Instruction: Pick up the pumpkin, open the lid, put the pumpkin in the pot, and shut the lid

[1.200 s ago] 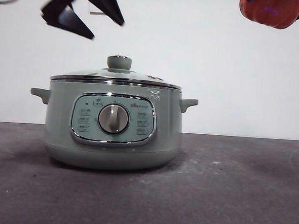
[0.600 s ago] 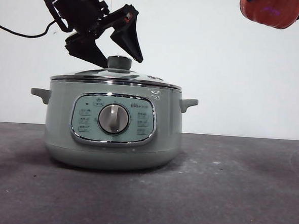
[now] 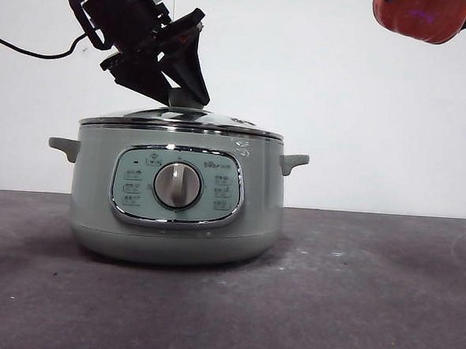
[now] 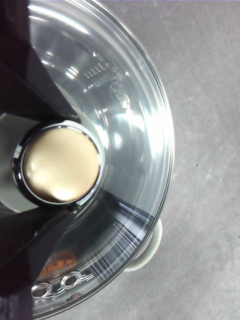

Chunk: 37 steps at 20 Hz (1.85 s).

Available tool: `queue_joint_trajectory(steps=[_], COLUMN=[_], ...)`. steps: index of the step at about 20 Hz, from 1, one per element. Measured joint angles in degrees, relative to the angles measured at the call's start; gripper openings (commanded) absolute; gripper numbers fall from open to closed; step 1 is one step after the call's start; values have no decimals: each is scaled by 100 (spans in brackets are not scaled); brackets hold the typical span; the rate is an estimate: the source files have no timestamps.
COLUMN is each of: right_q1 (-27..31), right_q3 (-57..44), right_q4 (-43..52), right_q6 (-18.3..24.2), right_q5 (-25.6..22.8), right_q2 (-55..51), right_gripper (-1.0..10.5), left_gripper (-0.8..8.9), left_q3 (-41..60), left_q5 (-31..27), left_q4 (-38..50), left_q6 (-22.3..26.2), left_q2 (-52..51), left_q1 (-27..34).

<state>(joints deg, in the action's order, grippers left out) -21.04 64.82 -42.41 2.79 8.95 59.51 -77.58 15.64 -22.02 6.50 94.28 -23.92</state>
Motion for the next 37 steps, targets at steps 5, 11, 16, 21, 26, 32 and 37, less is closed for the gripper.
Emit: queue_joint_trajectory(steps=[5,11,16,21,26,32,37], right_q1=[0,0,0,-387,-1097,-1493,-1591], right_q3=[0,0,0,2,573,2391,3265], right_q4=[0,0,199,874,1392,1421,1419], right_q6=[0,0,0,0,0,96,328], right_q5=[-2,0,2,2,4,2,-20], right_q2=[0,0,0,284,1508,3700,5296], right_gripper=[-11,-11,-12,-12,-12,-12,-12], left_gripper=[-12,-12,-12,-12,-12,-12,-12], left_q3=[0,37,46,46,46,46,46], left_q5=[0,-13,-111,-452,-780,-1104,-1143], left_q4=[4,-116,-457,-1202,-2149,-2894,-3112], left_q6=[7,2,-13,-15,-15,-15,-17], left_q2=[-2,-258,-1215,-2468,-3729,-4586,-4824], left_q1=[0,2,31,140,149,149,149])
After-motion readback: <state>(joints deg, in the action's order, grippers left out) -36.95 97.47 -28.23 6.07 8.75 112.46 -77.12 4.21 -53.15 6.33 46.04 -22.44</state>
